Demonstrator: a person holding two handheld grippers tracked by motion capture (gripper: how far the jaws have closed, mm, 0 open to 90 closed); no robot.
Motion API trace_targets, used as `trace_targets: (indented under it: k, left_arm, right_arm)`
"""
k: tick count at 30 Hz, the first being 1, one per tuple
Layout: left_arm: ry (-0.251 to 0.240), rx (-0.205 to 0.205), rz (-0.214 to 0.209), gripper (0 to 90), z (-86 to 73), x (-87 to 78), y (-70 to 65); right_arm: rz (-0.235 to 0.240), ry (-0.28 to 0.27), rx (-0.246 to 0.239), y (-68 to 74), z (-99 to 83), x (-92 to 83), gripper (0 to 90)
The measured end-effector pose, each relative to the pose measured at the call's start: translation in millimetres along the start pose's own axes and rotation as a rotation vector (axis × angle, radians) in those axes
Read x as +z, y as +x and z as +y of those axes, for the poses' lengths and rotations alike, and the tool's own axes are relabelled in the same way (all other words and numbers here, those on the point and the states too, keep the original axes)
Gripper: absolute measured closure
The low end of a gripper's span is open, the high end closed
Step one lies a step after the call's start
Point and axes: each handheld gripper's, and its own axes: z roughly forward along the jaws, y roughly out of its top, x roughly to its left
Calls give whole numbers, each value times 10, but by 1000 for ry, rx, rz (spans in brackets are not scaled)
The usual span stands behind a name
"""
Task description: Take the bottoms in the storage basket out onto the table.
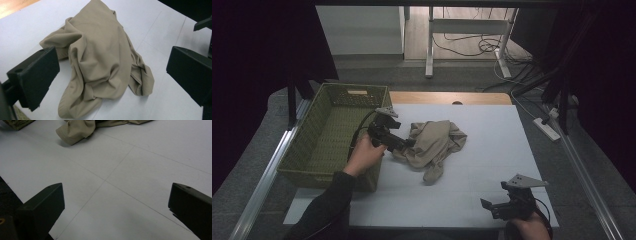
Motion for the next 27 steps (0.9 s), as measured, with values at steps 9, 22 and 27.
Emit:
trace_targets:
  k: [9,22,27]
  left_arm:
    - [-6,-36,-18,0,-77,-109,16]
    - [-34,-22,10,0,-155,-225,21]
    - [-35,-39,0,0,-192,-262,36]
  right_arm:
    - [-1,0,0,2,0,0,10]
    - [4,-9,-7,5,-2,-10,10]
    - [3,-7,-8,9,-1,-9,10]
